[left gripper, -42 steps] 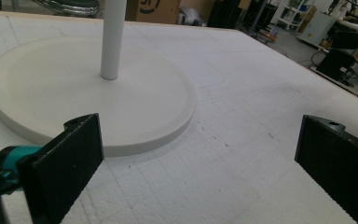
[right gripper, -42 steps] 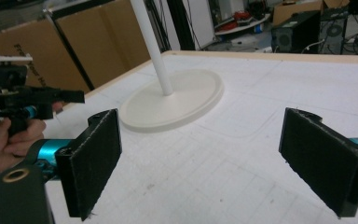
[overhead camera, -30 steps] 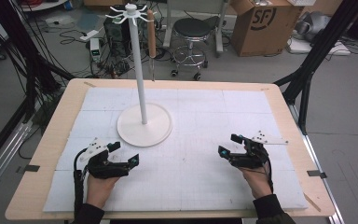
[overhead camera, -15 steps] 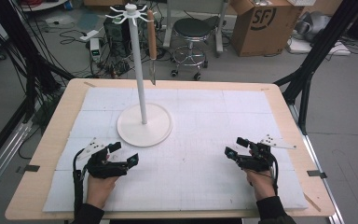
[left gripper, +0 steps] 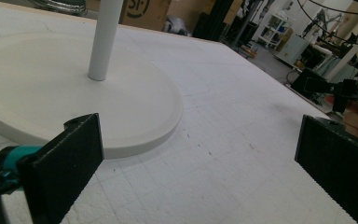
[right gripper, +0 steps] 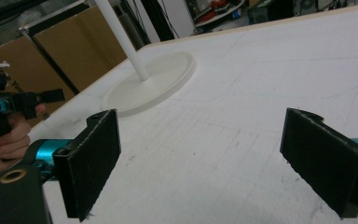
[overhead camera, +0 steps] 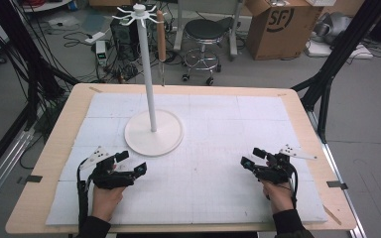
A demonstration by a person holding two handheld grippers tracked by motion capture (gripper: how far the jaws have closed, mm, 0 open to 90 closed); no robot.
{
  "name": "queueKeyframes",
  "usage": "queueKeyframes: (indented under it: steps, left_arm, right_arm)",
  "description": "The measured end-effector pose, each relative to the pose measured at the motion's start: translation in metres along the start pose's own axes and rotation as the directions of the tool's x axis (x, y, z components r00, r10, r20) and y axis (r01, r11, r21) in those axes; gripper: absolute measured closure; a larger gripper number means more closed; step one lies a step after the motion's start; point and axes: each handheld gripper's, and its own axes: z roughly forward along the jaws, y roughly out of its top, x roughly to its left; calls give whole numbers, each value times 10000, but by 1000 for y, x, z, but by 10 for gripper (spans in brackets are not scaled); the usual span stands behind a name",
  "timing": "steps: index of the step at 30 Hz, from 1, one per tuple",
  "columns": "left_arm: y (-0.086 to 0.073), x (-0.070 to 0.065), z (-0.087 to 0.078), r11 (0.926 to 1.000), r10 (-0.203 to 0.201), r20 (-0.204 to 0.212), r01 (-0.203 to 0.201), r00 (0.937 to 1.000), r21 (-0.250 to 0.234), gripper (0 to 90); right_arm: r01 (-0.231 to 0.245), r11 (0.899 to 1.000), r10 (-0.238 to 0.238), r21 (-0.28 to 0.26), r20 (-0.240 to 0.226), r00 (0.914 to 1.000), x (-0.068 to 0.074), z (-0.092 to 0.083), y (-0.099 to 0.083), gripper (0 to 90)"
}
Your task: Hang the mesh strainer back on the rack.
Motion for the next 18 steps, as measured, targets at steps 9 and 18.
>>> queueKeyframes:
  steps: [9, 18]
  left_arm:
    - [0, 0, 0, 10000, 3, 0, -3, 10000, -18, 16]
    - [0, 0, 0, 10000, 34, -4, -34, 10000, 0, 16]
  right_arm:
    - [-161, 9997, 163, -198, 99, 9998, -3, -3, -1, 114]
    - [-130, 9998, 131, -153, 115, 9998, -4, -2, -2, 114]
